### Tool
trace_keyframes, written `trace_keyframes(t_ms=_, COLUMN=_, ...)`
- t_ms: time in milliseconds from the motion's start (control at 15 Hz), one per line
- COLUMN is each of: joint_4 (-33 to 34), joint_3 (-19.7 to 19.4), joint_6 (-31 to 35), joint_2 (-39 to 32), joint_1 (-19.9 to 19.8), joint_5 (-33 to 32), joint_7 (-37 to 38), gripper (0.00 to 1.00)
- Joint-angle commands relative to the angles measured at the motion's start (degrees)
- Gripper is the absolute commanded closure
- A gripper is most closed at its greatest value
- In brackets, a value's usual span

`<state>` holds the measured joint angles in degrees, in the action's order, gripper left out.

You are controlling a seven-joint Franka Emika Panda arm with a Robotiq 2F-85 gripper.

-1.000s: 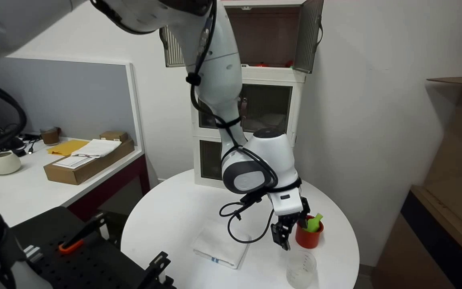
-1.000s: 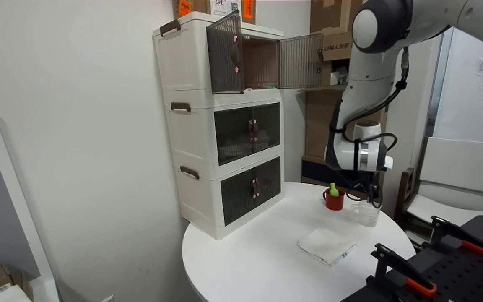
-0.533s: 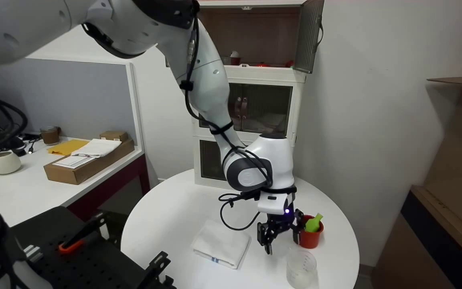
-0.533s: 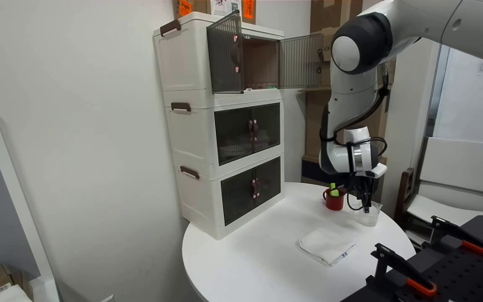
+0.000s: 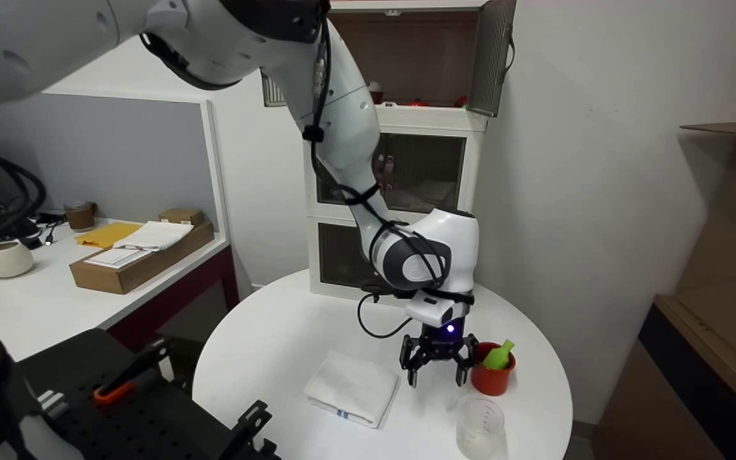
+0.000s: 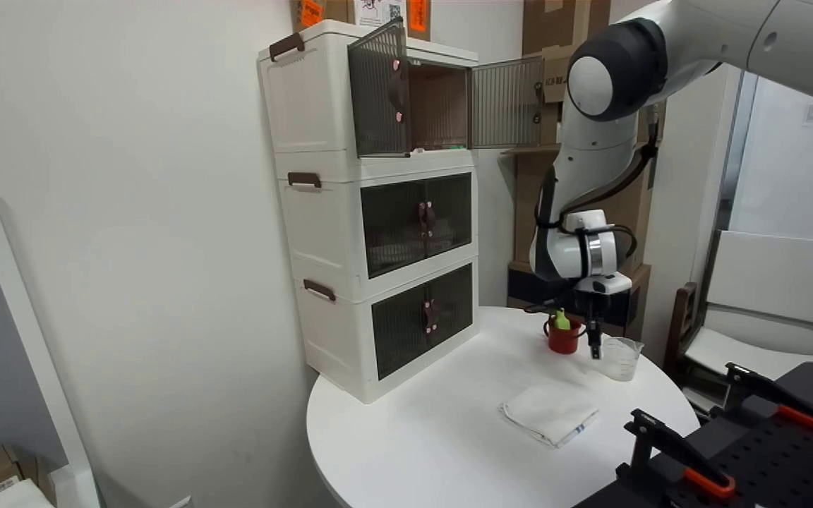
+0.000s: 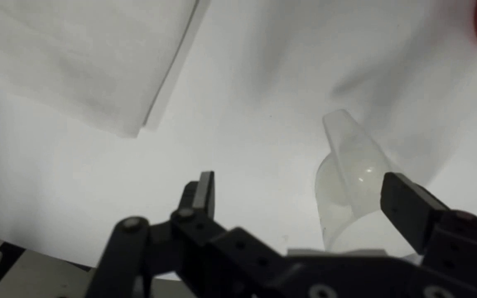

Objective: Put the jug in the topmost shelf

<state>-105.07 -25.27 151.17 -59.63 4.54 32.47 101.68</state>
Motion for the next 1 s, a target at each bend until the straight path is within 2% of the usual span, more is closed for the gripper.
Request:
trace_keyframes(t_ms=0, joint_4=4.0, joint_3=3.1, joint_6=-3.2, joint_2=1.2, joint_1=-4.7, joint_5=-5.4, joint_7=4.7, gripper=0.00)
trace_keyframes(t_ms=467, joint_4=8.3, joint_3=6.7, joint_6=-9.3, joint_2=0.6, joint_1=-9.2, joint_5=-12.8, joint_7=3.6, gripper=0.00)
trace_keyframes(t_ms=933, joint_4=10.3, joint_3=6.3, joint_6=-11.0, joint_2=-0.5, joint_1=-11.1, joint_5=-18.2, joint_7=3.0, gripper=0.00)
